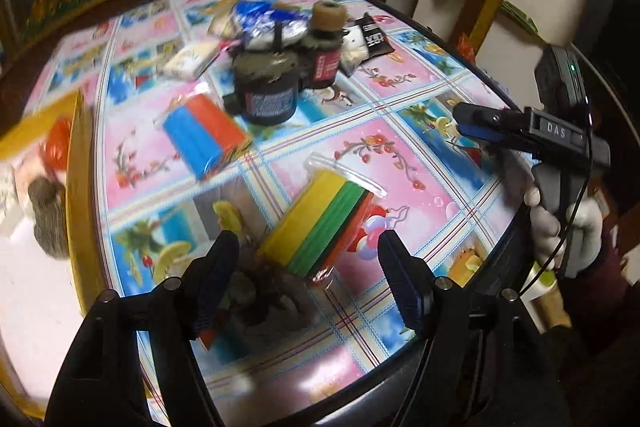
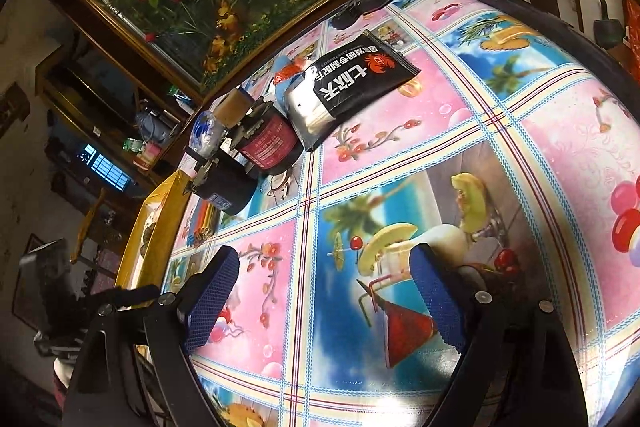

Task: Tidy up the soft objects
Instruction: 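Grasp the clear bag of yellow-green sponges with the left tool while the right tool grasps the black snack pouch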

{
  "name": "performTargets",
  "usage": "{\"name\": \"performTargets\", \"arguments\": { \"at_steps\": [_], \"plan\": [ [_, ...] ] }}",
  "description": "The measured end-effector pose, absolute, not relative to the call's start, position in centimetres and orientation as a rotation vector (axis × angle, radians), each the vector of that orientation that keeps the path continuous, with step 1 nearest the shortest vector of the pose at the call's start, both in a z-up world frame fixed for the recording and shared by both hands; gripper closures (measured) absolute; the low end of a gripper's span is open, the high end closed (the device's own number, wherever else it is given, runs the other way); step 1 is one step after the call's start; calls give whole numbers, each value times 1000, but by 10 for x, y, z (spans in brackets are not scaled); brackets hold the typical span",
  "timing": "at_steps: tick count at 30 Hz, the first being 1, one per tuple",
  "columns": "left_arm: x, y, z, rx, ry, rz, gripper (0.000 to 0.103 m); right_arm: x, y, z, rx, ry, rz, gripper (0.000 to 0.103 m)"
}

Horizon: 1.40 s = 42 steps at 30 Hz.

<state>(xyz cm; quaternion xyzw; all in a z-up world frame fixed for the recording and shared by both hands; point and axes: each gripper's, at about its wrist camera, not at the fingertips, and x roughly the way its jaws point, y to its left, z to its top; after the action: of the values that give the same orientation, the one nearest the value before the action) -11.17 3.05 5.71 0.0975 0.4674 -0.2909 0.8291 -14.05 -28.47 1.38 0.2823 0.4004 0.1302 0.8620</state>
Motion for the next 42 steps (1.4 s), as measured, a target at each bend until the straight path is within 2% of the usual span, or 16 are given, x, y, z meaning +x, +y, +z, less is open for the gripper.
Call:
{"name": "performTargets", "arguments": {
  "at_steps": [10, 11, 12, 13, 18, 24, 32, 33, 36, 39, 42],
  "plan": [
    [-94, -9, 16, 300, 1017, -553, 31, -143, -279, 14, 586, 834, 266, 14],
    [-96, -8, 16, 285, 1003, -546, 35, -143, -279, 14, 584, 833, 265, 14],
    [-98, -5, 18, 266, 1005, -543, 49, -144, -278, 14, 582, 834, 264, 14],
    [-99, -2, 20, 249, 1009, -537, 55, -144, -277, 15, 574, 839, 259, 14],
    [-103, 20, 31, 108, 975, -497, 56, -133, -274, 33, 543, 863, 246, 13],
    [-106, 35, 34, -37, 961, -498, 56, -60, -290, 62, 593, 879, 196, 13],
    [-109, 46, 41, -98, 957, -502, 56, 27, -282, 29, 848, 1003, 133, 16],
    [-109, 47, 40, -101, 960, -501, 56, 33, -280, 25, 867, 1007, 128, 19],
    [-110, 51, 41, -118, 963, -499, 56, 43, -284, 15, 922, 1006, 106, 50],
    [-113, 56, 43, -135, 957, -494, 56, 39, -291, 15, 926, 985, 108, 58],
    [-116, 63, 46, -169, 949, -491, 56, 27, -296, 24, 881, 958, 113, 60]
  ]
}}
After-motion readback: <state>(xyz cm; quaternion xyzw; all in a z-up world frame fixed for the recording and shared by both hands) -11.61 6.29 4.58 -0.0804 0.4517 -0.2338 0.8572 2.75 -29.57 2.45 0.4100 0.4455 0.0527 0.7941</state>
